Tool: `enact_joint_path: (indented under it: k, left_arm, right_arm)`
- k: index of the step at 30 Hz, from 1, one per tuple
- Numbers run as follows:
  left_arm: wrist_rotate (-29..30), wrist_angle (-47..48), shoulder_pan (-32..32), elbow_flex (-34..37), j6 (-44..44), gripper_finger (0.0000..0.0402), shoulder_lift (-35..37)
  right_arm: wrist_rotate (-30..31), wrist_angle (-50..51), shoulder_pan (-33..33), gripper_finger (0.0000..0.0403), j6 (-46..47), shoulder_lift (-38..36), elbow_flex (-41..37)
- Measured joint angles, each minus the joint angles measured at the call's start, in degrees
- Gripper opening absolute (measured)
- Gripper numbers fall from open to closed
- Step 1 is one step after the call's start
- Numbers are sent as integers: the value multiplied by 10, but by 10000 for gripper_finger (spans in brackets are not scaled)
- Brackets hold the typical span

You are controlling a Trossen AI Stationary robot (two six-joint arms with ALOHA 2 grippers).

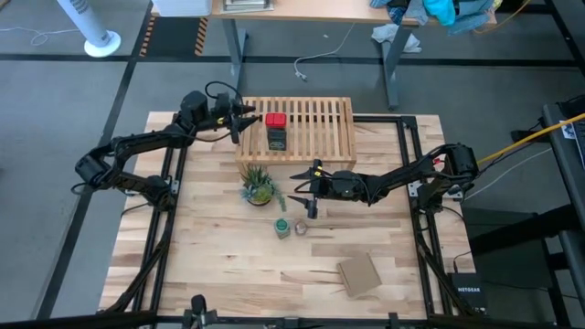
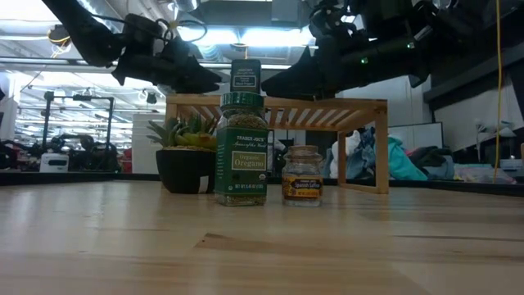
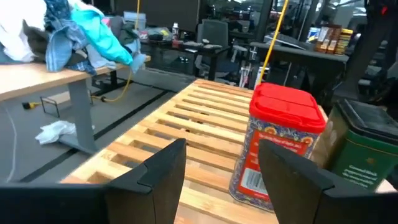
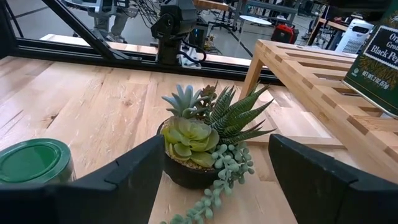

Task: Shelf spices
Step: Remove the black seasoning can from the shelf

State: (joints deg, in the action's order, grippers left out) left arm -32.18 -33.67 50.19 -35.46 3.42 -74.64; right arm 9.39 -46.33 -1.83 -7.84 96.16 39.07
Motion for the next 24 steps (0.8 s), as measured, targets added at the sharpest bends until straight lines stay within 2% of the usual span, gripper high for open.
enact_joint_path:
  k: [6, 10, 19, 24]
  left_arm:
    - [-17, 126, -19, 0, 4, 205, 33]
    - [-17, 211, -37, 0, -38, 202, 67]
    - [-17, 223, -129, 0, -96, 202, 86]
    - [27, 225, -162, 0, -168, 202, 85]
  right_arm:
    - [0, 3, 0, 292, 0, 0, 0]
    - [0, 3, 0, 292, 0, 0, 0]
    - [0, 3, 0, 292, 0, 0, 0]
    - [0, 2, 0, 291, 0, 0, 0]
